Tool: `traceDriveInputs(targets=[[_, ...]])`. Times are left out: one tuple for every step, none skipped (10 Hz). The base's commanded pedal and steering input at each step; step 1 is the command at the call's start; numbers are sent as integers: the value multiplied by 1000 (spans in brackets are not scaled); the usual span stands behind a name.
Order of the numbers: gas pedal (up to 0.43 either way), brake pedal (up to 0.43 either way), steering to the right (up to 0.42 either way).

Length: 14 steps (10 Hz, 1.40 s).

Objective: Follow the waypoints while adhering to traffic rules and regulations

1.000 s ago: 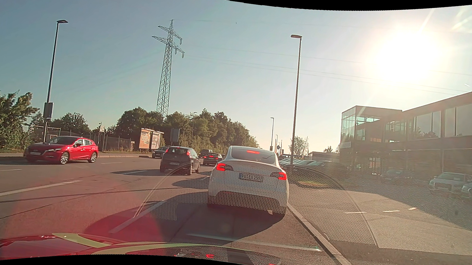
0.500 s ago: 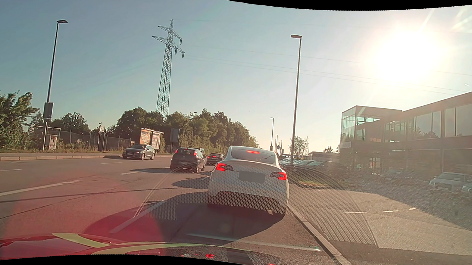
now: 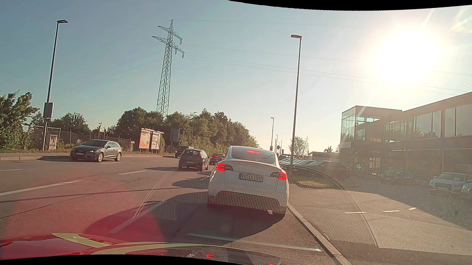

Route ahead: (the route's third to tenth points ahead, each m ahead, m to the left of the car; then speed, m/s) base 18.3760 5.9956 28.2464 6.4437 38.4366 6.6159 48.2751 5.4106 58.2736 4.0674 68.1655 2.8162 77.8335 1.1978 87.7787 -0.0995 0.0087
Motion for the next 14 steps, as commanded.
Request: traceDriveInputs(targets=[[0,0,9],[0,0,9],[0,0,9],[0,0,9],[0,0,9],[0,0,9],[0,0,9],[0,0,9],[0,0,9],[0,0,9],[0,0,9],[0,0,9],[0,0,9],[0,0,9]])
